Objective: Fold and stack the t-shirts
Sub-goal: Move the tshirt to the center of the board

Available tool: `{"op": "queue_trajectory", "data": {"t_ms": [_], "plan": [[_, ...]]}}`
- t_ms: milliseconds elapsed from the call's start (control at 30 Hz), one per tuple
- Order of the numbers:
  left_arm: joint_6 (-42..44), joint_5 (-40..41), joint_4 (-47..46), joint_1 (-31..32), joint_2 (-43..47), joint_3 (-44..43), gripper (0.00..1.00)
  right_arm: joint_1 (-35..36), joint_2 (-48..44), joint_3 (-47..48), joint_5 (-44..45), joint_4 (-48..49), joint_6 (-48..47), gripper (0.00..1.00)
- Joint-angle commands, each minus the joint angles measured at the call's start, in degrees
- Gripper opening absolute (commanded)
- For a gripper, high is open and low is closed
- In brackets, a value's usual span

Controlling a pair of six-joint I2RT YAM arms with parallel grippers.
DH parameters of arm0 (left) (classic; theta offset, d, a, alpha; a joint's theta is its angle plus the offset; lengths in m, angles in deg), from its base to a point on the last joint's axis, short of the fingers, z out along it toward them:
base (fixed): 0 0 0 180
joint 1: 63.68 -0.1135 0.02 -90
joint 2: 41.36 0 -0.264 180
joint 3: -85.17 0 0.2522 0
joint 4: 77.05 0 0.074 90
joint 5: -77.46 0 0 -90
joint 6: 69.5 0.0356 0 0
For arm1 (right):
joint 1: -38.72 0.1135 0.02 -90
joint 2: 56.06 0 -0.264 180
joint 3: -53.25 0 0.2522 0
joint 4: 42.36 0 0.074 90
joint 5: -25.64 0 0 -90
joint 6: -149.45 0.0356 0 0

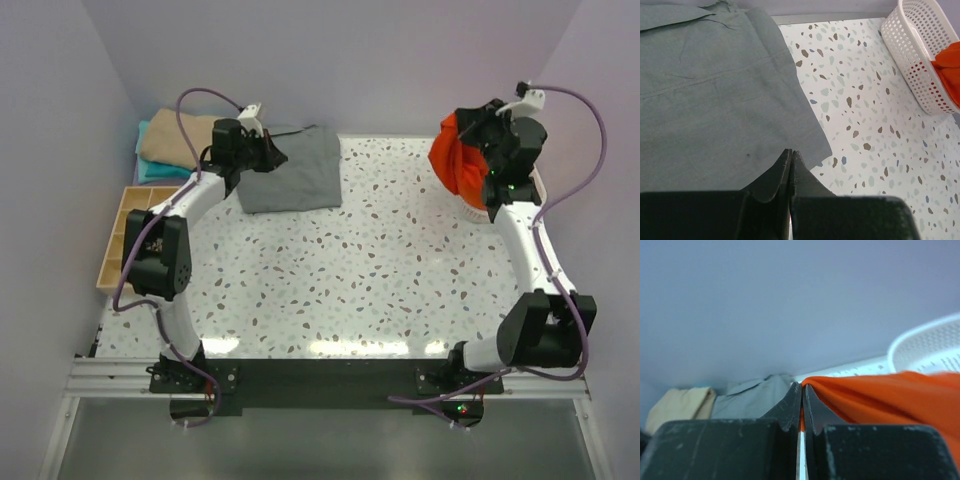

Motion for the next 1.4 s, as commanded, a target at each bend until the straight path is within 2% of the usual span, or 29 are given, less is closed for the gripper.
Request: {"op": "queue_trajectory", "data": {"t_ms": [0,133,200,367,467,500,667,700,733,767,800,833,867,900,967,1000,1033,1200,1233,1367], "plan": [[-0.3,0.1,-1.1,0.6,-0.1,-1.6,0.00,6.8,-4.7,13.1,-14.2,-3.6,-5.1,0.00],[-1.5,2.3,-2.5,0.6,2.7,1.1,0.00,14.1,-8.2,19.9,-19.3,-12.2,-9.5,0.00],[-2.2,3.3,-3.3,0.6,3.9,2.6,0.00,15.2,-9.2,22.8,-23.4,-14.3,-9.2,0.00],[-4.4,7.2,-4.1,0.6,10.1,6.9,0.00,16.6,-13.0,22.5,-30.5,-17.8,-4.7,0.00],[-5.5,11.4,-4.5,0.8,16.7,12.5,0.00,17.7,-16.1,16.7,-34.3,-18.7,-1.6,0.00],[-5.5,12.4,-4.0,0.7,20.5,15.3,0.00,17.8,-17.0,11.9,-34.5,-19.5,-1.8,0.00],[-5.9,17.3,-0.8,1.1,31.3,24.2,0.03,18.1,-19.2,-3.6,-30.8,-30.6,-5.7,0.00],[-6.0,17.7,-0.4,1.4,34.4,27.6,0.05,18.2,-18.7,-9.0,-30.3,-32.0,-6.6,0.04],[-5.9,18.2,0.0,2.2,36.0,29.4,0.10,18.3,-18.7,-11.8,-29.7,-32.9,-7.6,0.18],[-5.7,19.4,0.1,2.7,37.5,31.0,0.12,18.2,-18.6,-13.8,-23.6,-34.6,-10.3,0.31],[-4.8,20.1,0.3,3.1,40.0,33.7,0.14,18.3,-18.8,-16.8,-20.3,-36.2,-11.6,0.34],[-4.2,20.7,0.7,4.2,41.0,34.7,0.20,18.4,-19.6,-18.1,-17.9,-37.1,-12.6,0.38],[-3.5,20.7,1.1,4.6,41.7,35.4,0.24,18.3,-19.9,-18.9,-14.5,-37.9,-14.5,0.46],[-2.5,20.8,2.7,5.1,42.2,35.8,0.26,18.3,-20.0,-18.7,-10.0,-38.9,-15.2,0.49],[-2.3,19.8,5.4,6.4,41.8,35.7,0.25,18.3,-19.9,-17.6,-7.9,-41.9,-15.9,0.46],[-2.6,19.2,6.9,6.9,41.3,35.8,0.25,18.4,-19.7,-15.9,-7.2,-42.7,-15.6,0.57],[-2.8,18.3,7.5,8.3,41.1,36.1,0.24,18.4,-19.2,-14.9,-7.3,-45.4,-15.5,0.60],[-3.6,17.7,10.2,13.6,40.3,39.3,0.18,20.9,-16.2,-11.8,-18.7,-49.6,-15.8,0.56],[-4.1,18.1,10.4,15.1,40.1,40.0,0.17,23.7,-15.2,-11.3,-20.9,-51.9,-16.3,0.55],[-6.5,17.8,9.6,18.1,39.1,44.1,0.14,33.5,-10.8,-11.7,-19.6,-53.1,-16.3,0.54]]}}
